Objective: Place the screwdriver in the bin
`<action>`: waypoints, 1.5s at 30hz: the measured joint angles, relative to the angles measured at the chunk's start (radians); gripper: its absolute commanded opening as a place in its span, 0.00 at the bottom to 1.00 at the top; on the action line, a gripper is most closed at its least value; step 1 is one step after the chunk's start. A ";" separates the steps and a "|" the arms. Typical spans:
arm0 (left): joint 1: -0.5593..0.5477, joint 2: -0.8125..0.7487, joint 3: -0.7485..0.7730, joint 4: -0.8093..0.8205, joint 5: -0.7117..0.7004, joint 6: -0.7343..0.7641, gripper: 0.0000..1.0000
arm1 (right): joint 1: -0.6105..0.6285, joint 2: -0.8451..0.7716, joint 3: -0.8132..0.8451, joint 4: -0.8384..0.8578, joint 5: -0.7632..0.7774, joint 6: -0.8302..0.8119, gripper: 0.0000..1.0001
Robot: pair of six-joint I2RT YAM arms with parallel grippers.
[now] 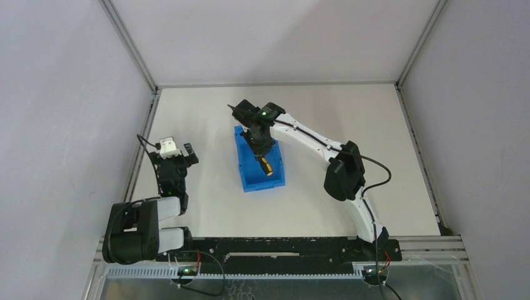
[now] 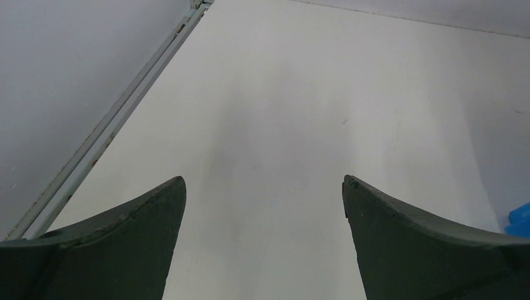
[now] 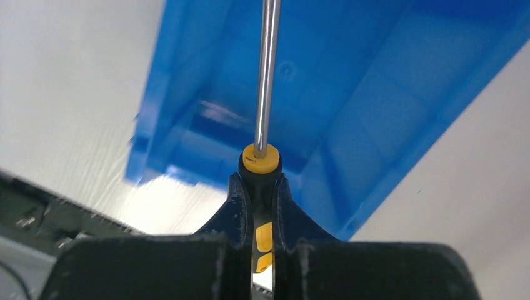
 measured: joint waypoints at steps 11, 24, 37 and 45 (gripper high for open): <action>0.000 0.000 0.000 0.000 0.000 0.000 1.00 | -0.004 0.088 -0.208 0.190 0.099 -0.027 0.14; 0.000 0.000 0.000 0.000 0.000 0.000 1.00 | -0.004 0.090 -0.222 0.270 0.120 0.019 0.44; 0.000 0.000 0.000 0.000 0.000 0.000 1.00 | -0.004 -0.299 -0.242 0.286 0.124 0.017 1.00; 0.000 0.000 0.000 0.000 0.000 0.000 1.00 | -0.092 -0.805 -0.671 0.505 0.167 -0.005 1.00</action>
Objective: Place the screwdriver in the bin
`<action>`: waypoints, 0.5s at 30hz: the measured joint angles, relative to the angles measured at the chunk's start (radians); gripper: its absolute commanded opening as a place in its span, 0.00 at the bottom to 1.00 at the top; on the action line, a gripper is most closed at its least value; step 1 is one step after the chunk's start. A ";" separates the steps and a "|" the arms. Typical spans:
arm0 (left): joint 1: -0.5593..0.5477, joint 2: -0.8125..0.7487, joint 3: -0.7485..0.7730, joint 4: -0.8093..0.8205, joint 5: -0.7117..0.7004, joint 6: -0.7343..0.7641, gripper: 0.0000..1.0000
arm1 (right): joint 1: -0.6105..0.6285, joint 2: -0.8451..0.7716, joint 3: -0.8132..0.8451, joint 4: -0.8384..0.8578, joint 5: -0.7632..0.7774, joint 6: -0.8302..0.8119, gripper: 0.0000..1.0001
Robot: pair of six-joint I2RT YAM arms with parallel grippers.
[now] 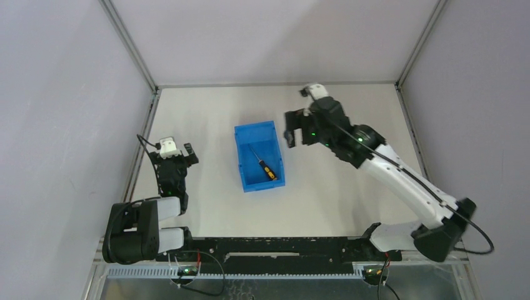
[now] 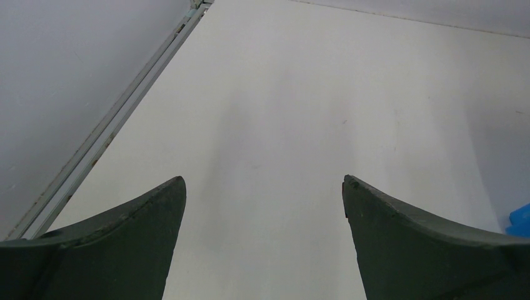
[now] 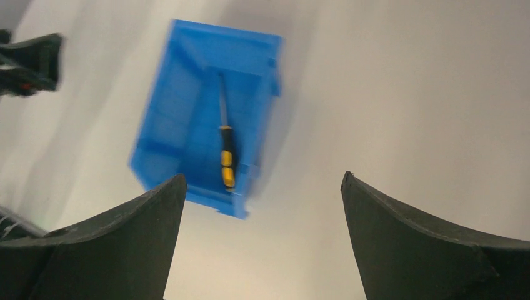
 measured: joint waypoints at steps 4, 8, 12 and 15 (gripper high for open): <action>0.000 0.000 0.000 0.000 0.000 0.000 1.00 | -0.142 -0.175 -0.251 0.094 -0.028 0.027 1.00; 0.000 0.000 0.000 0.000 0.000 0.000 1.00 | -0.264 -0.338 -0.492 0.172 -0.047 0.058 1.00; 0.000 0.000 0.000 0.000 0.000 0.000 1.00 | -0.338 -0.479 -0.730 0.279 -0.046 0.101 1.00; 0.000 0.000 0.000 0.000 0.000 0.000 1.00 | -0.376 -0.546 -0.873 0.333 -0.027 0.138 1.00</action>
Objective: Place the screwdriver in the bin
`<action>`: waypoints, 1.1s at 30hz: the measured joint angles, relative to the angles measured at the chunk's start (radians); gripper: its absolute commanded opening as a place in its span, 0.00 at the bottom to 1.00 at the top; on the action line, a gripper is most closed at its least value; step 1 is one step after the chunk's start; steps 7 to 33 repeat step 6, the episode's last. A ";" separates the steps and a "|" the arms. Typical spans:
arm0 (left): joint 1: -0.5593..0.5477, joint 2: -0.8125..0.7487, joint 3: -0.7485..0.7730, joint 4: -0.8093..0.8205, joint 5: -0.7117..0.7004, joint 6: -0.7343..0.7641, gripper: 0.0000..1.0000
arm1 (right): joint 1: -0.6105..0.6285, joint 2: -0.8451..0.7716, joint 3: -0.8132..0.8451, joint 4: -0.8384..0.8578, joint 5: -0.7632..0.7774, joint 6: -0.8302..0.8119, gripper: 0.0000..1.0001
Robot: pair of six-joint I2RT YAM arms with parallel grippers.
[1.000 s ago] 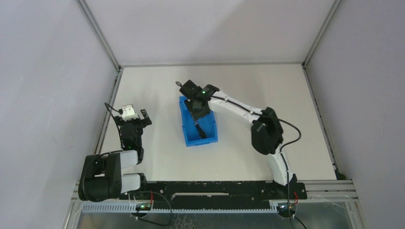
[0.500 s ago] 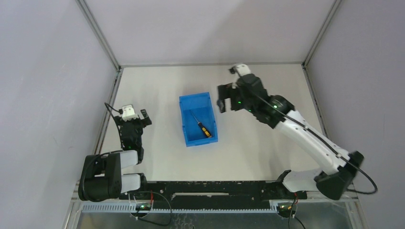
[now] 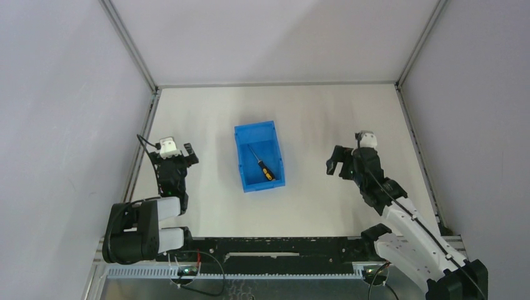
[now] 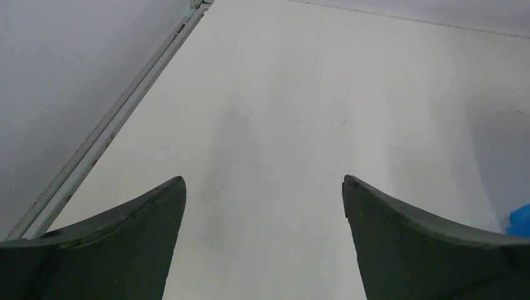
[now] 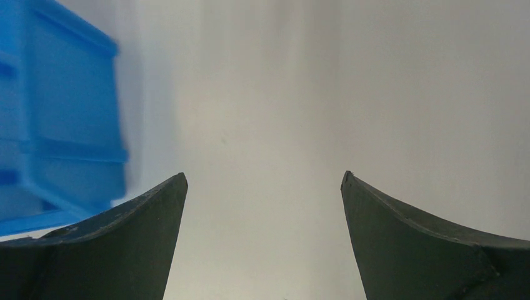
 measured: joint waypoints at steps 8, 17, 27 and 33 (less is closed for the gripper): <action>0.000 0.000 0.000 0.000 0.000 0.000 1.00 | -0.016 -0.042 -0.196 0.098 0.030 0.059 1.00; 0.000 0.000 0.000 0.000 0.000 0.000 1.00 | -0.016 -0.042 -0.196 0.098 0.030 0.059 1.00; 0.000 0.000 0.000 0.000 0.000 0.000 1.00 | -0.016 -0.042 -0.196 0.098 0.030 0.059 1.00; 0.000 0.000 0.000 0.000 0.000 0.000 1.00 | -0.016 -0.042 -0.196 0.098 0.030 0.059 1.00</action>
